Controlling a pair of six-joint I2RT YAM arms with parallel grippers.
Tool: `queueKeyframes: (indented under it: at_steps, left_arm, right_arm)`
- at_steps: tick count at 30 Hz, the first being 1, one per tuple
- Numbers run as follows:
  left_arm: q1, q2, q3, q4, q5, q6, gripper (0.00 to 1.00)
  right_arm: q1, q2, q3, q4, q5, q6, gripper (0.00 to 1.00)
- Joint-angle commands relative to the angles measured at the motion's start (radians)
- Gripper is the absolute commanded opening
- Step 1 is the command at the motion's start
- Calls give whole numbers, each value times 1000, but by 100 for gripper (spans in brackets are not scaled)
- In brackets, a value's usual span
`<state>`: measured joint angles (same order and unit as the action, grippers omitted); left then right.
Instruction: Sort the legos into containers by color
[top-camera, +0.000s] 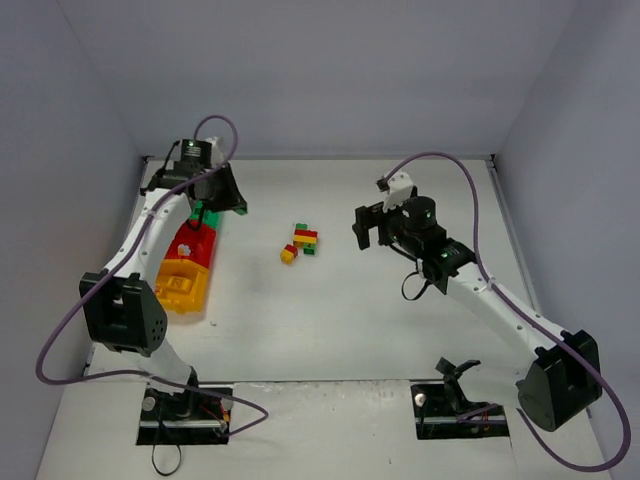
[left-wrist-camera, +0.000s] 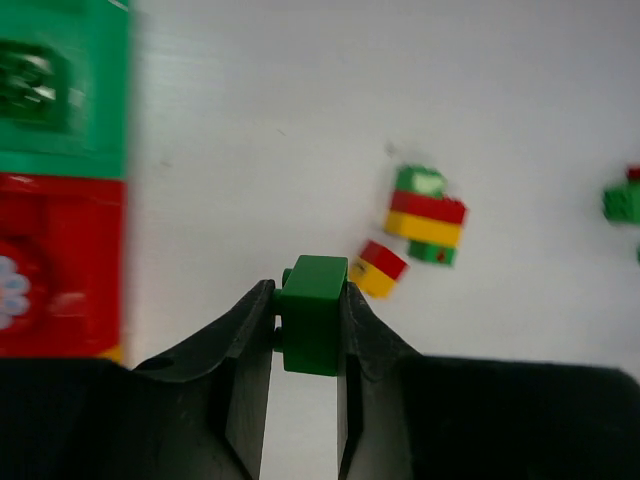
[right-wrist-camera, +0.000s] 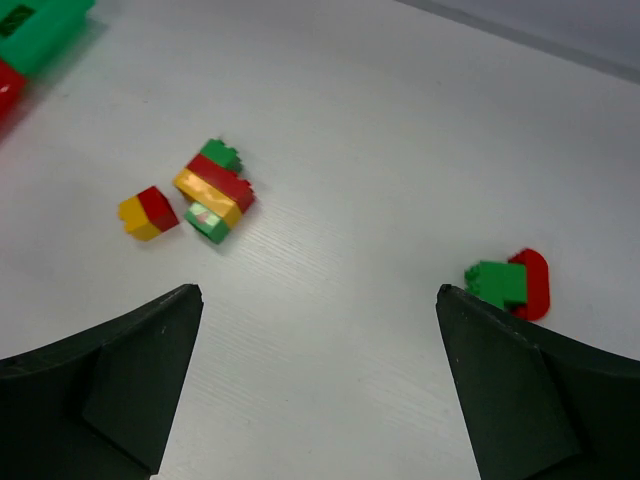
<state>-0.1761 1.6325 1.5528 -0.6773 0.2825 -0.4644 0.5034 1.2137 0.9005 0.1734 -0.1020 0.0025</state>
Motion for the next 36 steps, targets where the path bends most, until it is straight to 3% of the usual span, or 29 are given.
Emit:
queueKeyframes:
  at_steps: [1, 5, 11, 15, 18, 22, 30, 36]
  left_arm:
    - [78, 33, 110, 22, -201, 35, 0]
    - [194, 147, 197, 50, -301, 41, 0]
    - [268, 322, 351, 56, -345, 58, 15]
    - [291, 407, 439, 21, -359, 63, 29]
    - [294, 440, 478, 16, -347, 63, 51]
    - [293, 411, 492, 15, -300, 46, 73]
    - [238, 184, 360, 15, -204, -6, 77]
    - [126, -3, 167, 42, -149, -23, 77]
  right_arm:
    - [-29, -29, -8, -9, 191, 117, 100]
    - [-123, 1, -9, -51, 226, 192, 100]
    - [-255, 56, -8, -92, 231, 232, 97]
    - [-302, 93, -9, -115, 252, 255, 97]
    - [-330, 127, -14, -120, 262, 263, 95]
    - [-350, 197, -15, -118, 260, 266, 91]
    - [-399, 313, 11, -111, 231, 217, 84]
    - [-442, 394, 18, -72, 138, 76, 74]
